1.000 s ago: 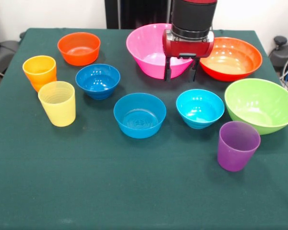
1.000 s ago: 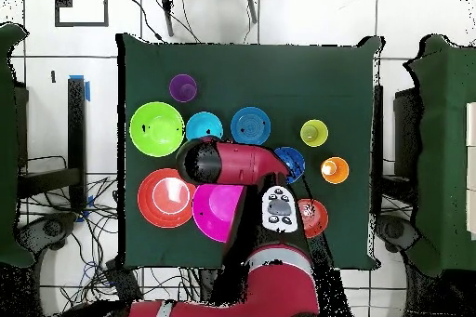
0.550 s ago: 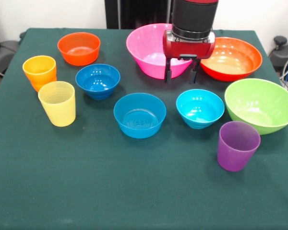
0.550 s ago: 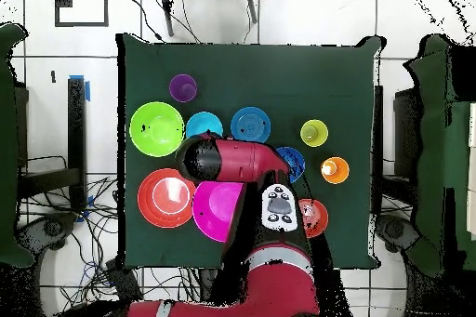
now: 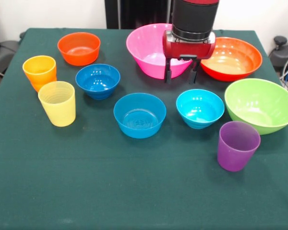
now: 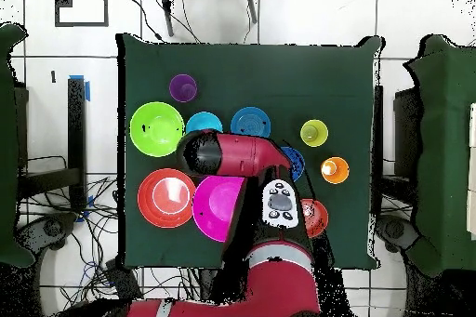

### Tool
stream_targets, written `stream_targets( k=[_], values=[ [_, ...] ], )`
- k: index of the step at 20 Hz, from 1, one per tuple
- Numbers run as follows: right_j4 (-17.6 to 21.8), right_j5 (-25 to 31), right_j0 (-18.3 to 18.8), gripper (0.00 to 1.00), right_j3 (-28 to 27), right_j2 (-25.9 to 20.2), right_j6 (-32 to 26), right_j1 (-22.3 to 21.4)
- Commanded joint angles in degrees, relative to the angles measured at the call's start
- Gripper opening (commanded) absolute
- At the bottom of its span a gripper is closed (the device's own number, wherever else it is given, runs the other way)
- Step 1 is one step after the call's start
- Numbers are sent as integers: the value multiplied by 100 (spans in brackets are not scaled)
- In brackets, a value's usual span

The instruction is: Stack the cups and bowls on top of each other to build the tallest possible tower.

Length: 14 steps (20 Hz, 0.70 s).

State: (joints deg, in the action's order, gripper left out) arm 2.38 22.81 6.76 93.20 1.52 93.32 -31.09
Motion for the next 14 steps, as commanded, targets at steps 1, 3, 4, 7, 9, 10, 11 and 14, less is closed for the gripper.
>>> stream_targets(
  k=[1,3,4,7,9,10,11,14],
  values=[
    [40,485,171,100,-490,-528,269,499],
    [70,386,249,100,-561,-559,231,607],
    [80,394,249,100,-608,-531,236,628],
    [95,481,248,100,-696,-438,260,589],
    [104,529,171,100,-685,-337,339,463],
    [106,532,111,100,-702,-280,397,444],
    [88,552,52,100,-726,-234,465,454],
    [26,597,-130,100,-799,-88,672,542]
  ],
)
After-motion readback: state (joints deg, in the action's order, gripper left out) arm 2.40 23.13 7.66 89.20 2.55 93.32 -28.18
